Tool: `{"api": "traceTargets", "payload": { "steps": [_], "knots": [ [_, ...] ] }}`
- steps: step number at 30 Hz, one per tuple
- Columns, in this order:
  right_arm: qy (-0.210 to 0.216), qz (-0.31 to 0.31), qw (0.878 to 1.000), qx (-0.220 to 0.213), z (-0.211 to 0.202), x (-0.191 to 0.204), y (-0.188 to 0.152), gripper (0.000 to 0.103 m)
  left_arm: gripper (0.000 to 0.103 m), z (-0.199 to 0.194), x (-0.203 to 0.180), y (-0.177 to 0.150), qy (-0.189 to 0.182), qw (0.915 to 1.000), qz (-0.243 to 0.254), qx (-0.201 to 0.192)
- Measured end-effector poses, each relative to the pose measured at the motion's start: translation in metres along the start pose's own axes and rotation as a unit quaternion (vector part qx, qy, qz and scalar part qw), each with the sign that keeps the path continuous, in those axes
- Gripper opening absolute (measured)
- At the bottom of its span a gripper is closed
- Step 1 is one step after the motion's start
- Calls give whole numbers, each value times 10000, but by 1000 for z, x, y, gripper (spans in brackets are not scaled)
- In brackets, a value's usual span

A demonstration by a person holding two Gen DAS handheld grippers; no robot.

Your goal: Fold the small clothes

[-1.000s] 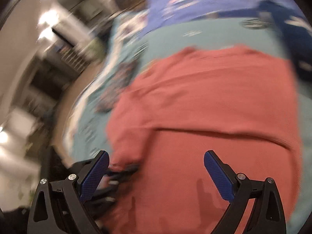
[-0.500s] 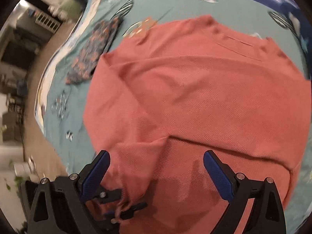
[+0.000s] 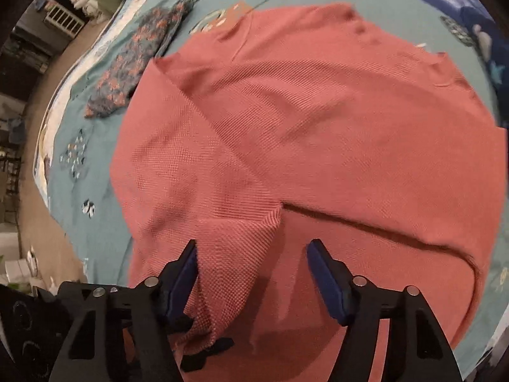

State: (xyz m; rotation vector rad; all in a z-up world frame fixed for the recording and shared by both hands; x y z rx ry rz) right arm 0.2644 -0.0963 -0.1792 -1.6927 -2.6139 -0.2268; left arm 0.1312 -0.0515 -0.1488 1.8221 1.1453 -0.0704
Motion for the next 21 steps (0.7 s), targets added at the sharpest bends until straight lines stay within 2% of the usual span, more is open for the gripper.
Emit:
{"api": "traceTargets", "payload": {
  "steps": [4,6,7,9,11,15,18,21],
  "knots": [
    [-364,200,9988,-256,-17,-27,-5,69,15,0,3,0,-9,10000,9,1],
    [-303,393,9983,-305,-25,-44,-10,69,15,0,5,0,-18,10000,-19,16],
    [-121,512,9981,-321,-25,-49,-13,69,15,-1,6,1,-16,10000,-28,31],
    [588,783,9946,-335,-23,-55,-19,69,15,1,8,1,-2,10000,-31,68],
    [1315,1012,9859,-236,-14,-54,-26,69,15,2,9,3,28,10000,-29,86],
    [1943,1418,9706,-100,4,-54,-41,69,15,2,11,7,36,9999,-103,73],
    [2363,1730,9559,-208,7,-58,-45,70,15,2,12,7,-12,9998,-216,54],
    [2734,2021,9400,-293,8,-61,-43,69,14,-3,15,10,-43,9993,-319,-181]
  ]
}}
Point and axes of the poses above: each gripper's, at about its wrist camera, not at the fingertips, and z roughly the way its jaws point, x to its left, y to its top, the point moved 5 cm from there along z, roughly the way its jaws point, and after that the axes turned 13 degrees about -z, right-handed, at the moved point
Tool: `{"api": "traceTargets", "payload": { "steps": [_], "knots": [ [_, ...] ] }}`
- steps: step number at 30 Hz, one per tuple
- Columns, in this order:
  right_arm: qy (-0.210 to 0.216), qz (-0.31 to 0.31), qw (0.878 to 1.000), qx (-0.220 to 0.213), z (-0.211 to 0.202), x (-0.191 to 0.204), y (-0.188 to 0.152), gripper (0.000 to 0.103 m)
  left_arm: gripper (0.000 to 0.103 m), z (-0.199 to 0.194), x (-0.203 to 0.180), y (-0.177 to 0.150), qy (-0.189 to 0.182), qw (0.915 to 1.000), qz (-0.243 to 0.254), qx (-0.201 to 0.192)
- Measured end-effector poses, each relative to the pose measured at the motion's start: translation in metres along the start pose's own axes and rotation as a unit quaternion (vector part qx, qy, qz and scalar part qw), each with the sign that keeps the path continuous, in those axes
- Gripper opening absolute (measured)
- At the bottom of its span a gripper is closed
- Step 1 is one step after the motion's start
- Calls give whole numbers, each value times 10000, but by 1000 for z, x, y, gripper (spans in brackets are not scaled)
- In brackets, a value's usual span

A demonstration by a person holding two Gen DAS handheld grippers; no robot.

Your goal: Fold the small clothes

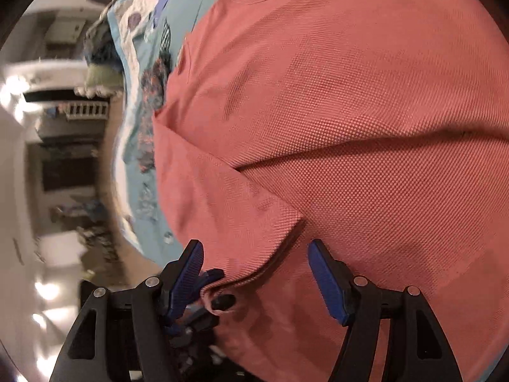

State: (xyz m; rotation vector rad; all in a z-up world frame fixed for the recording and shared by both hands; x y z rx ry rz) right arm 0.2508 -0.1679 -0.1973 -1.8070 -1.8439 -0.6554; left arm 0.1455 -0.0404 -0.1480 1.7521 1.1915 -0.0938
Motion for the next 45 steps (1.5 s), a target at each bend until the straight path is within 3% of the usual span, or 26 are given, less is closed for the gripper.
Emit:
{"api": "traceTargets", "payload": {
  "steps": [5,7,8,9,12,17,21,24,27,29,32,36,41,45],
  "knots": [
    [426,340,9985,1,13,0,4,61,10,-6,1,4,-95,9998,-88,-173],
    [448,382,9983,-59,15,-1,6,45,10,-6,2,3,-93,9997,-112,-176],
    [390,393,9984,-109,15,-4,8,30,10,-7,1,3,-87,9997,-117,-182],
    [342,416,9984,-166,15,-2,7,22,10,-7,1,3,-85,9997,-112,-186],
    [277,385,9985,-273,13,-2,8,8,10,-10,-4,4,-80,9997,-58,-216],
    [166,-243,9984,-482,-6,21,15,6,10,-17,-14,16,-116,9989,-103,-443],
    [-170,-1094,9905,-820,-36,56,33,5,12,-31,-14,35,-364,9953,-529,-730],
    [-333,-1529,9826,-999,-61,78,43,5,23,-53,-16,46,-670,9920,-680,-826],
    [-488,-1934,9728,-1179,-90,96,51,4,38,-80,-16,52,-576,9906,-554,-1111],
    [-565,-2105,9676,-1278,-109,102,55,4,42,-96,-12,55,-460,9894,-497,-1283],
    [-623,-2100,9657,-1396,-137,96,58,4,42,-114,5,60,-157,9874,-543,-1480],
    [-607,-1903,9686,-1481,-162,74,59,4,43,-124,43,60,92,9824,-1004,-1573],
    [-617,-1544,9719,-1664,-195,34,60,4,43,-111,72,54,326,9794,-1360,-1460],
    [-647,-1352,9734,-1731,-213,8,65,5,44,-97,74,53,421,9818,-1339,-1278]
  ]
}}
Point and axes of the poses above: each gripper's, at about its wrist camera, not at the fingertips, and z roughly the way its jaws point, x to its left, y to its top, the point moved 5 cm from there along z, roughly the way its jaws point, and after that the axes turned 13 degrees about -z, right-handed, at the moved point
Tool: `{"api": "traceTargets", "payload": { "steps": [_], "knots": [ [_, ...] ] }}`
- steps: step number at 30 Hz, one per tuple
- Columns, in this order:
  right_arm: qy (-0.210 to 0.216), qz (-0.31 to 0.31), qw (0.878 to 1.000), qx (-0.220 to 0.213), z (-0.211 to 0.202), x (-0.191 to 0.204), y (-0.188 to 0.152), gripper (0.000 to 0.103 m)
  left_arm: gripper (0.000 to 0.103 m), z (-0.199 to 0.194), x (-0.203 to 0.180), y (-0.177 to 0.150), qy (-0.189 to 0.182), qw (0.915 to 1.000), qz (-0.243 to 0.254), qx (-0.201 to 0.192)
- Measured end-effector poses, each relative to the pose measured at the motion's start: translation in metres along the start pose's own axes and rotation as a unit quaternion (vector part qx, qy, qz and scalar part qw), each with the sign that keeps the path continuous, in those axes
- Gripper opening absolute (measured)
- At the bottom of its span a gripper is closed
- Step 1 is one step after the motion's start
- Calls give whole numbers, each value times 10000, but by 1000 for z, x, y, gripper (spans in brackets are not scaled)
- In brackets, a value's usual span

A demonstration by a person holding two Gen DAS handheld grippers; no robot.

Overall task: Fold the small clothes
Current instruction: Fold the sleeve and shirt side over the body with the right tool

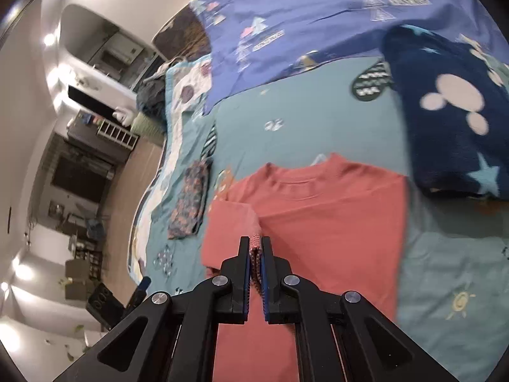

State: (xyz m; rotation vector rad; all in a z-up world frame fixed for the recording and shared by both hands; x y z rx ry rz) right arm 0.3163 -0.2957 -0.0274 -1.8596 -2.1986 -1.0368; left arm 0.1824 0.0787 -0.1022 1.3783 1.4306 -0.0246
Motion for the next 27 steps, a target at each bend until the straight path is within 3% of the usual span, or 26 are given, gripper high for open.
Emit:
{"api": "traceTargets", "payload": {
  "steps": [5,10,13,16,19,21,24,26,27],
  "knots": [
    [-39,243,9997,-39,3,-32,1,5,51,28,-2,-8,85,9993,164,334],
    [-253,528,9981,195,35,-75,-9,6,51,63,0,-21,383,9953,417,788],
    [-632,749,9945,381,52,-103,-21,7,51,78,0,-29,461,9928,491,992],
    [-1282,730,9882,400,58,-120,-32,8,51,79,-5,-29,395,9932,524,957],
    [-1281,284,9913,-98,51,-96,-37,12,51,83,-8,-28,460,9925,632,941],
    [-1179,-164,9927,-184,55,-71,-44,19,52,91,-6,-31,648,9897,751,1031],
    [-1216,-833,9891,11,77,-39,-63,25,56,109,4,-42,986,9830,781,1338],
    [-1564,-1003,9822,286,101,-40,-80,25,56,120,17,-48,1440,9750,746,1516],
    [-1639,-1003,9806,388,110,-44,-87,25,56,119,19,-48,1502,9752,761,1439]
  ]
}}
Point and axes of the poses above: each gripper's, at about its wrist camera, not at the fingertips, and z roughly the way its jaws point, x to its left, y to its top, the point moved 5 cm from there along z, roughly the way its jaws point, and after that the axes turned 13 degrees about -z, right-handed, at the moved point
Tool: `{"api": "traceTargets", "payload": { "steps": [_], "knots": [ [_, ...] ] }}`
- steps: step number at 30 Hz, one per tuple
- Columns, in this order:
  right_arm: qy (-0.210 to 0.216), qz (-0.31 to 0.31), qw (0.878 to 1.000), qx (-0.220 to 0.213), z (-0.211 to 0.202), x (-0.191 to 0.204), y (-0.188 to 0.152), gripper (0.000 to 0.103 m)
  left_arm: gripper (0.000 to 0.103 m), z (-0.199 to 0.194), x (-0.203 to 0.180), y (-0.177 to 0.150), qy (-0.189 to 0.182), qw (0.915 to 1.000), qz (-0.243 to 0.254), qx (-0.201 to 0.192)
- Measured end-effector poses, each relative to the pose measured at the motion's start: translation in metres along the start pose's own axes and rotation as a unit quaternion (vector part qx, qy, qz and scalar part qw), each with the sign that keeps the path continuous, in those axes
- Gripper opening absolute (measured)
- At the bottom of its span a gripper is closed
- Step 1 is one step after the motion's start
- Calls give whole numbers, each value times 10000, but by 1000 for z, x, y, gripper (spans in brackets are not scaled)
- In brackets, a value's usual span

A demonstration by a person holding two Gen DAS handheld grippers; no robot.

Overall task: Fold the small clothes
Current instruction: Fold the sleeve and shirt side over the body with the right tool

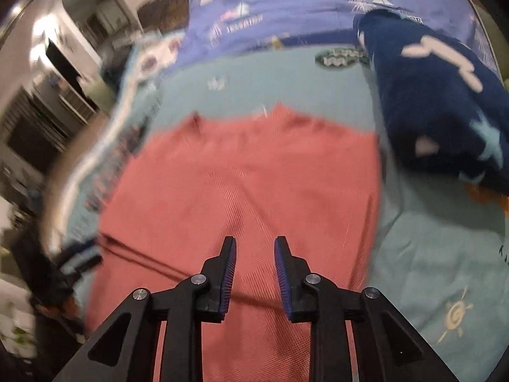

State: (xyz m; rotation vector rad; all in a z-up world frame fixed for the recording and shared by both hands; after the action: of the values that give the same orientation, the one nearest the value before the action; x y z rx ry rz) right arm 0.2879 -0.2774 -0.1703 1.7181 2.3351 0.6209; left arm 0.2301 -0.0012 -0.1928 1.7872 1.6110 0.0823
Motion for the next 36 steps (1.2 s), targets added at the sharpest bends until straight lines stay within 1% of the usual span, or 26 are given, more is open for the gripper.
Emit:
{"api": "traceTargets", "payload": {
  "steps": [1,3,4,6,7,8,9,11,13,15,16,17,18,19,20,21,22,23,24,25,26,28,30,32,34,36],
  "knots": [
    [-11,24,10000,60,9,-3,-6,25,57,-2,3,0,47,10000,-66,-13],
    [158,153,9995,-207,6,-10,-13,25,57,-7,13,-1,50,9992,-382,134],
    [161,250,9994,-197,0,-15,-16,25,57,-12,17,-1,-24,9985,-527,146],
    [-222,248,9993,-140,-15,-20,-21,27,57,-32,23,-1,-417,9966,-715,-52],
    [-554,125,9982,-203,-28,-21,-25,28,57,-43,24,0,-614,9951,-737,-220],
    [-738,49,9969,-270,-35,-21,-27,33,58,-55,23,3,-807,9931,-733,-439],
    [-875,-15,9956,-344,-44,-18,-30,40,60,-61,22,5,-882,9919,-726,-562],
    [-921,-95,9943,-523,-59,-8,-38,44,64,-68,16,13,-1042,9889,-712,-778],
    [-872,-183,9937,-686,-65,2,-39,44,65,-64,2,28,-1518,9818,-768,-842],
    [-951,-241,9918,-814,-64,5,-31,44,67,-47,-12,43,-1757,9779,-865,-735],
    [-956,-199,9913,-884,-62,4,-26,44,67,-37,-17,48,-1715,9790,-878,-671],
    [-912,-159,9908,-986,-57,4,-17,44,67,-14,-19,52,-1488,9837,-898,-454],
    [-899,-136,9907,-1012,-51,3,-11,44,67,4,-15,52,-1304,9863,-992,-195],
    [-928,-64,9912,-940,-40,-1,-5,44,66,24,-10,48,-1114,9869,-1150,191],
    [-937,70,9927,-760,-29,-8,-6,44,67,29,-6,47,-1256,9843,-1236,109],
    [-868,160,9945,-568,-17,-15,-9,44,67,23,-4,46,-1309,9831,-1280,28],
    [-794,210,9959,-386,-7,-19,-14,44,67,18,-2,45,-1351,9806,-1413,166],
    [-738,191,9964,-358,0,-22,-18,44,67,13,2,43,-1408,9779,-1533,206],
    [-711,130,9962,-481,-3,-21,-21,44,67,2,7,41,-1487,9742,-1689,169],
    [-693,63,9965,-461,-7,-20,-23,44,67,-10,13,38,-1532,9722,-1769,91],
    [-688,32,9968,-415,-17,-19,-26,45,67,-23,20,33,-1521,9725,-1763,23],
    [-687,125,9962,-520,-37,-19,-34,51,67,-49,33,19,-1415,9756,-1677,-87],
    [-570,176,9955,-737,-65,-18,-53,64,67,-72,46,-4,-1340,9768,-1669,-78],
    [-461,236,9952,-830,-90,-15,-81,67,67,-90,58,-31,-1409,9736,-1793,50],
    [-199,353,9956,-840,-110,-12,-118,67,67,-109,66,-64,-1585,9689,-1893,166],
    [25,528,9955,-783,-126,-7,-161,67,67,-128,68,-96,-1560,9704,-1828,226]
  ]
}}
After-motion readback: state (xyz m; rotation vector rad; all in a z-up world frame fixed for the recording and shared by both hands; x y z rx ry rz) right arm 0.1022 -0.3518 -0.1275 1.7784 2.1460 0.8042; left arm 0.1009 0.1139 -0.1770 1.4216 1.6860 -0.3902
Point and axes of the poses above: each gripper's, at about its wrist camera, not at the fingertips, and z roughly the way its jaws point, x to its left, y to its top, the point moved 5 cm from there along z, roughly the way its jaws point, and after that the axes turned 13 degrees about -z, right-handed, at the moved point
